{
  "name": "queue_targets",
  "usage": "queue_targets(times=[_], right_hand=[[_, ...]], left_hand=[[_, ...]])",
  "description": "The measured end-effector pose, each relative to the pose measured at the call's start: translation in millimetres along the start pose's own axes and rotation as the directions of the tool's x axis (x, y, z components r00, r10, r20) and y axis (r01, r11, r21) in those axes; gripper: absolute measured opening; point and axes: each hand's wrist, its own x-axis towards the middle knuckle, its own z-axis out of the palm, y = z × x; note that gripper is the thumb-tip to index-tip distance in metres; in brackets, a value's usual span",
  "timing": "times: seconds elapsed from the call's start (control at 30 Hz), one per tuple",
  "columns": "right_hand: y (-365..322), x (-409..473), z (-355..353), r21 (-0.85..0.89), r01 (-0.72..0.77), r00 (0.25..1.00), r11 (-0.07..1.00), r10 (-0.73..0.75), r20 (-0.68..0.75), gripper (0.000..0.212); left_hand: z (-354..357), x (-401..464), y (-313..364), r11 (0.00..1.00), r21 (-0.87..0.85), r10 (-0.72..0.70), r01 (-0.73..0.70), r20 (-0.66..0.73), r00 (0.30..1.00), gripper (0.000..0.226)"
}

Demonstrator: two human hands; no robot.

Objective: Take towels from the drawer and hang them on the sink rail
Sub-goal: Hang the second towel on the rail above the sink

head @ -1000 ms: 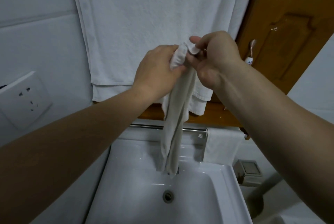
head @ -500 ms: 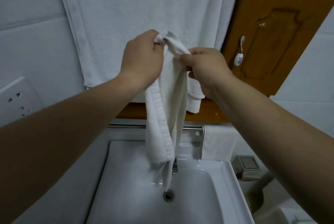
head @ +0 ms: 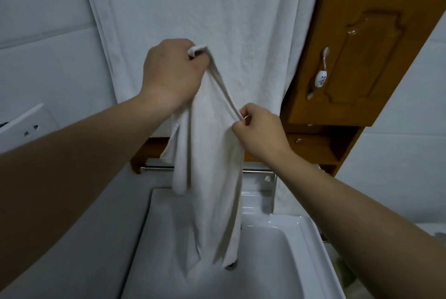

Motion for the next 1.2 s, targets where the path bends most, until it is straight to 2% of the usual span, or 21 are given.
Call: queue_targets(times=[0.1,0.23,0.33,0.47,0.63,0.73,0.87,0.97,1.03,1.13,1.2], right_hand=[[8.8,-5.9,4.7,0.055,-0.018,0.997,0.998,0.013,0.072,0.010],[26.4,-16.4,11.9,0.244,-0.109,0.974,0.964,0.054,0.222,0.020],[37.8,-13.1,8.1,0.386,-0.213,0.969,0.898,0.143,0.203,0.015],[36.2,-2.8,-7.2,0.485,-0.235,0.972,0.842,0.209,0.109,0.018],[29.8,12.0,-20.1,0.527,-0.245,0.966,0.814,0.251,0.061,0.019],[29.1,16.7,-27.2,0.507,-0.226,0.970,0.832,0.243,0.035,0.018],[26.4,15.9,-30.5,0.462,-0.241,0.970,0.853,0.226,0.088,0.019],[24.0,14.7,-30.3,0.446,-0.234,0.972,0.864,0.201,0.120,0.017],[23.1,14.4,-30.7,0.447,-0.224,0.973,0.866,0.174,0.151,0.015],[21.4,13.9,-34.2,0.502,-0.219,0.968,0.836,0.124,0.216,0.012],[20.8,14.2,-35.0,0.506,-0.197,0.972,0.840,0.098,0.215,0.015]], left_hand=[[2.5,-3.9,-7.1,0.997,0.077,0.004,-0.006,0.025,1.000,0.037],[4.6,-0.5,-20.8,0.989,0.080,-0.137,0.128,0.127,0.982,0.035],[9.8,-7.7,-28.4,0.985,0.063,-0.170,0.159,0.229,0.959,0.032],[20.3,-22.5,-29.0,0.994,0.098,-0.078,0.049,0.317,0.945,0.039],[32.1,-35.3,-22.1,0.989,0.125,0.029,-0.085,0.399,0.917,0.037],[34.2,-39.4,-19.4,0.991,0.127,-0.011,-0.049,0.432,0.902,0.033],[36.8,-45.4,-12.9,0.997,0.082,-0.035,-0.005,0.471,0.882,0.022],[40.5,-55.3,1.4,0.999,0.023,-0.050,0.045,0.465,0.884,0.037],[43.9,-61.2,9.6,0.999,-0.011,-0.025,0.034,0.463,0.886,0.043],[48.1,-65.3,20.3,0.999,-0.040,0.038,-0.022,0.457,0.889,0.032],[47.7,-66.9,25.9,0.997,-0.075,0.038,0.000,0.500,0.865,0.030]])
